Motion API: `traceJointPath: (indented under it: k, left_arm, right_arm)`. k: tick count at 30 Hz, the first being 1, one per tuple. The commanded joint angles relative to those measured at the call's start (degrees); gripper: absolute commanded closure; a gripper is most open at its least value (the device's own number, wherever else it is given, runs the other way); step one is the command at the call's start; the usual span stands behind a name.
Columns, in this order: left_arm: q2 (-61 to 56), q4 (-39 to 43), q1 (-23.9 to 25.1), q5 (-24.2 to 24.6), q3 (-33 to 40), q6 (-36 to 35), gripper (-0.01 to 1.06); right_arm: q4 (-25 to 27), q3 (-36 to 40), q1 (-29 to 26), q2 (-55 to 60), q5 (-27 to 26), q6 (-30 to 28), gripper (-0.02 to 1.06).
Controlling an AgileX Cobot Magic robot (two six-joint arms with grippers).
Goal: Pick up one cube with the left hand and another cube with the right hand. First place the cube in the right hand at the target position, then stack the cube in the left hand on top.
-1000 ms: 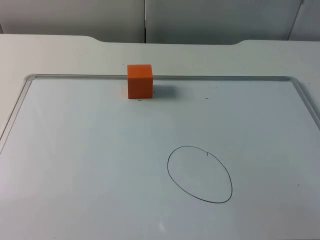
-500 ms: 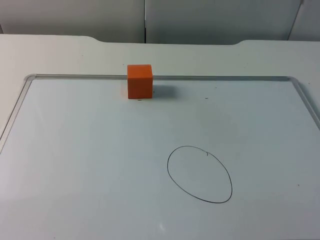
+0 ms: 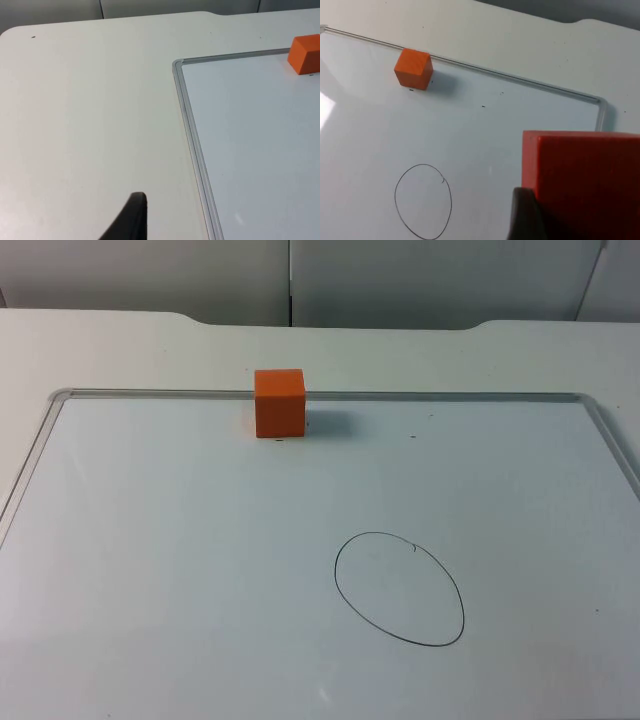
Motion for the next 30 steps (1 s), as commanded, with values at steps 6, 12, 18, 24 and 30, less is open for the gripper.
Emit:
traceJointPath:
  k: [6, 12, 18, 24, 30]
  left_arm:
    - [-0.23, -0.12, 0.28, -0.45, 0.09, -0.30, 0.00]
    - [-0.23, -0.12, 0.28, -0.45, 0.09, -0.30, 0.00]
    - [-0.23, -0.12, 0.28, -0.45, 0.09, -0.30, 0.00]
    - [-0.23, 0.15, 0.28, -0.45, 0.09, -0.30, 0.00]
    - [-0.23, 0.15, 0.28, -0.45, 0.09, -0.30, 0.00]
  right_arm:
    - [-0.37, 11.31, 0.17, -11.68, -6.01, 0.67, 1.05]
    - [-0.48, 16.10, 0.17, -16.40, -7.17, 0.28, 1.05]
    - [-1.63, 16.83, 0.04, -18.13, -7.71, 0.28, 1.05]
    - [-1.74, 16.83, 0.04, -19.03, -8.24, 0.28, 1.05]
    - [-1.85, 16.83, 0.04, -19.03, -8.70, 0.47, 1.05]
